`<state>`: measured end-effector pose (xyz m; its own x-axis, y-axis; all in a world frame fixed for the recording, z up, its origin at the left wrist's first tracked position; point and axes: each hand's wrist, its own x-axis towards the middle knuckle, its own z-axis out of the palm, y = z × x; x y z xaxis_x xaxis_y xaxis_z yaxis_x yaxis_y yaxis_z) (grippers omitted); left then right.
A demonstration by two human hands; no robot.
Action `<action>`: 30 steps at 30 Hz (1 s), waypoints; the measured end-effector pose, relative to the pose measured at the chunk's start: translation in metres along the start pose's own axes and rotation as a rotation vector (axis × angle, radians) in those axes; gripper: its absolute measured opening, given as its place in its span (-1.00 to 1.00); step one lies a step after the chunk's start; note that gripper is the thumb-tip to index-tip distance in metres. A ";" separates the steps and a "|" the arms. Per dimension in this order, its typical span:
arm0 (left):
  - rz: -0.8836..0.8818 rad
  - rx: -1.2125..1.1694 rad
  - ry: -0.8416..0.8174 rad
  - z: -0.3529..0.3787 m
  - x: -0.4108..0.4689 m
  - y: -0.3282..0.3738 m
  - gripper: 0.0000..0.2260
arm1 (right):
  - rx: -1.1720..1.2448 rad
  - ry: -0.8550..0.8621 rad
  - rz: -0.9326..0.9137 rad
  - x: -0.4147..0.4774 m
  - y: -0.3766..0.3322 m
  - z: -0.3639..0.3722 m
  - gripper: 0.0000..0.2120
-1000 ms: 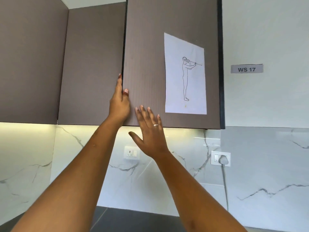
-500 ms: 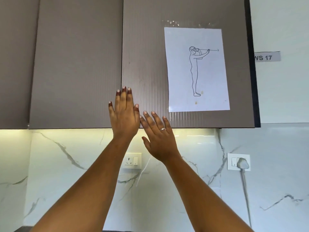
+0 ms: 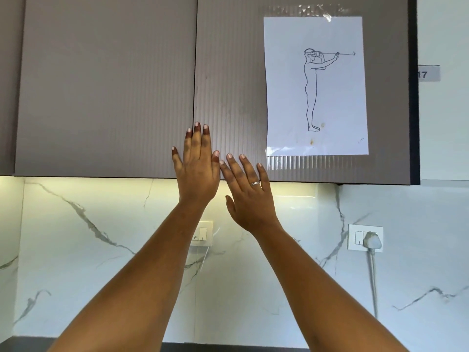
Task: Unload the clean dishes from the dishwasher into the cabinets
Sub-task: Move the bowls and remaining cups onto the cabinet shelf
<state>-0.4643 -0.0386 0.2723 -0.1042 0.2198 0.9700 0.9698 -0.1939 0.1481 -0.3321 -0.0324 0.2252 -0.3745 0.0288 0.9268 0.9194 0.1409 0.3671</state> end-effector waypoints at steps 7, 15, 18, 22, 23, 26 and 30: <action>0.024 0.018 -0.026 -0.004 0.000 -0.003 -0.43 | 0.010 -0.032 0.019 0.000 -0.001 -0.004 -0.29; 0.010 0.129 -0.165 -0.012 -0.040 -0.003 -0.39 | 0.059 -0.194 0.074 -0.013 -0.012 -0.022 -0.25; 0.011 0.192 -0.260 -0.020 -0.061 0.001 -0.37 | 0.138 -0.319 0.083 -0.026 -0.016 -0.037 -0.25; 0.031 0.215 -0.384 -0.038 -0.088 0.016 -0.39 | 0.242 -0.452 0.124 -0.056 -0.019 -0.067 -0.23; 0.034 0.217 -0.421 -0.044 -0.101 0.024 -0.40 | 0.259 -0.478 0.134 -0.069 -0.018 -0.078 -0.22; 0.005 0.224 -0.521 -0.057 -0.150 0.049 -0.42 | 0.309 -0.572 0.143 -0.109 -0.011 -0.106 -0.23; -0.114 0.070 -0.740 -0.074 -0.245 0.115 -0.42 | 0.385 -0.720 0.237 -0.188 0.012 -0.158 -0.28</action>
<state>-0.3434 -0.1858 0.0656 -0.0531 0.8251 0.5626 0.9761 -0.0760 0.2035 -0.2320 -0.1925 0.0677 -0.2818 0.7047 0.6512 0.9273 0.3744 -0.0038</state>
